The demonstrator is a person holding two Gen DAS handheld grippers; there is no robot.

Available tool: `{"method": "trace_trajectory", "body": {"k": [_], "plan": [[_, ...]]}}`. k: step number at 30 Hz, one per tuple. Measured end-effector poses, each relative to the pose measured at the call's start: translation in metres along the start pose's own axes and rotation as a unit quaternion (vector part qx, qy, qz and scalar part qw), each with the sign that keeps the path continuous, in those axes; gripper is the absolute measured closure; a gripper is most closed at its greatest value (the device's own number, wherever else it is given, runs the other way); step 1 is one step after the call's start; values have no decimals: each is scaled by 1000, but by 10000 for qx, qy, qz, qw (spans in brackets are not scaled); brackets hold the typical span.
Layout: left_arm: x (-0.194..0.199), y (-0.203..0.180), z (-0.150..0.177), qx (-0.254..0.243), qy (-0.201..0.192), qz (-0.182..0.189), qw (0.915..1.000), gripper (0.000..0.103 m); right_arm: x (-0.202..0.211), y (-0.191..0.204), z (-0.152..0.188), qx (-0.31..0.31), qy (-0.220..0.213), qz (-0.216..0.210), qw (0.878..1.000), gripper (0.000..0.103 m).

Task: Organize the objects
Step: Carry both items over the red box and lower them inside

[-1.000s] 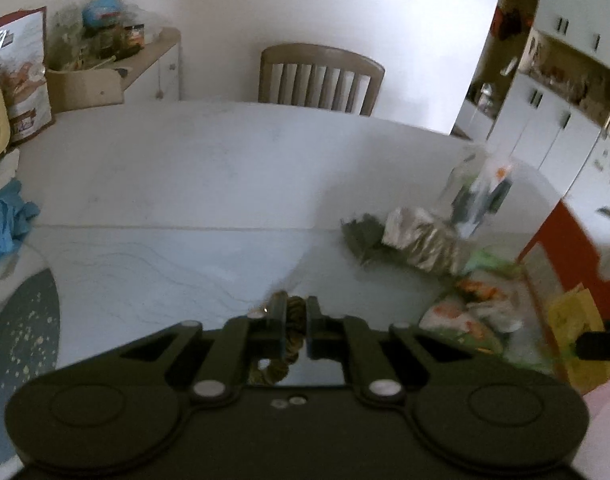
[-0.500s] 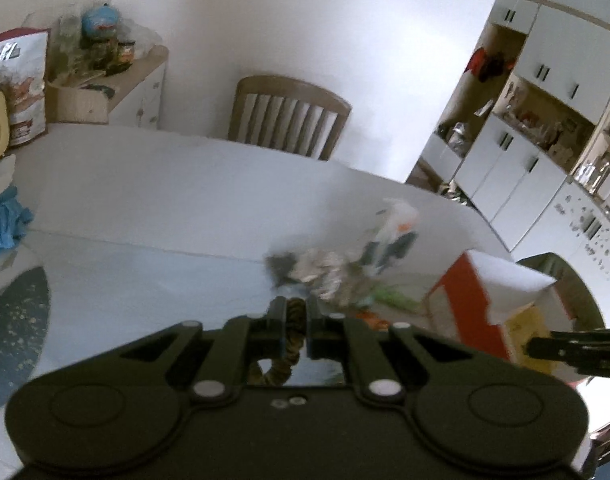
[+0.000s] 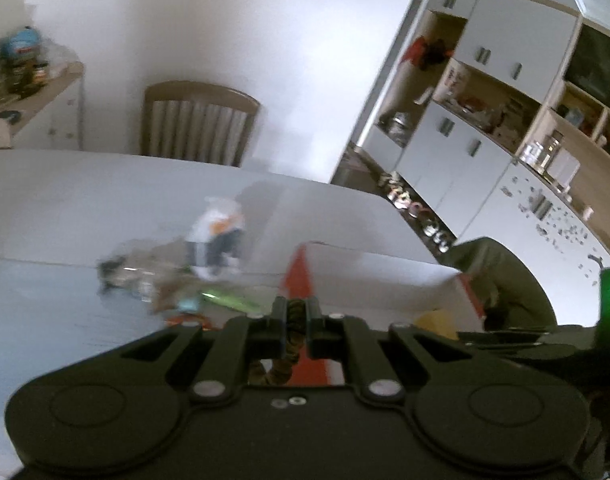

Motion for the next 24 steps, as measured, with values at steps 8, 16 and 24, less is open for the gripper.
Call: {"method": "trace_trajectory", "body": {"k": [8,16,24], "plan": [[-57,-75,8,-237,333,277,9988,96,-13,-58,13,53,170,93,9998,75],[-125,-115,11,-550,826,298,9946,96,-33,-102,17,56,410,137,9991,75],[-183,-127,49,-578,1696,304,9833,96,-58,-110,26,288,714,114,9970,75]]}}
Point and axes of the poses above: each gripper's, at about its wrist camera, not at the fingertips, and x roughly against the way its jaws point, y to its left, z to its underside, the point moved 10 cm from there along -x, roughly the way its jaws point, and after that the axes turned 3 degrees about -x, right-handed, at the moved point
